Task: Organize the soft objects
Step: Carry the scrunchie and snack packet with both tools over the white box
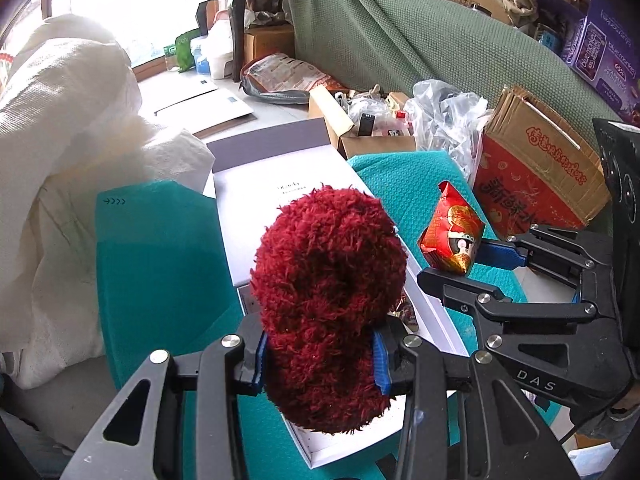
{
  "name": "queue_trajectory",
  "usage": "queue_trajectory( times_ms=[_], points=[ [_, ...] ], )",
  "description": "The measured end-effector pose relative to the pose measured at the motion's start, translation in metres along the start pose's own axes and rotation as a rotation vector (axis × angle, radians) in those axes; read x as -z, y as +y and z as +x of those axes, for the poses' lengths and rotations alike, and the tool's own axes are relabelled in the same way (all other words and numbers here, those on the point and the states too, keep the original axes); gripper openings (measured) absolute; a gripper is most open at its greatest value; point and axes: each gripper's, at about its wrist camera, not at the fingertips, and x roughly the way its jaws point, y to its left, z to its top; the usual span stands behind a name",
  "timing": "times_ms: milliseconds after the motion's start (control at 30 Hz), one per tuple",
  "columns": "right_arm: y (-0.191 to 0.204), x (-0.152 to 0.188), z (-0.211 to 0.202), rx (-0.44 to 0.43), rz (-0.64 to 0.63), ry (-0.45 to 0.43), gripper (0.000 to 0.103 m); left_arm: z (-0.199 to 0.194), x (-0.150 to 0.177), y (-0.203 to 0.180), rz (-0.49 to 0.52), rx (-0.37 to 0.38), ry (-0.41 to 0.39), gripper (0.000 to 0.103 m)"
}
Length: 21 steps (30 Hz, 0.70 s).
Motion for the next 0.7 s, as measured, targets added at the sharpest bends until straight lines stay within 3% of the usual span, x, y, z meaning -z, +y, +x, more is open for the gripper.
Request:
queue_trajectory(
  times_ms=[333,700],
  points=[
    [-0.006,0.033,0.038,-0.013,0.031,0.094,0.036,0.042,0.025,0.003,-0.040,0.012,0.092,0.039],
    [-0.008,0.058,0.066,-0.012,0.051,0.163,0.036,0.074,0.048,-0.005,-0.018,0.008,0.183,0.039]
  ],
)
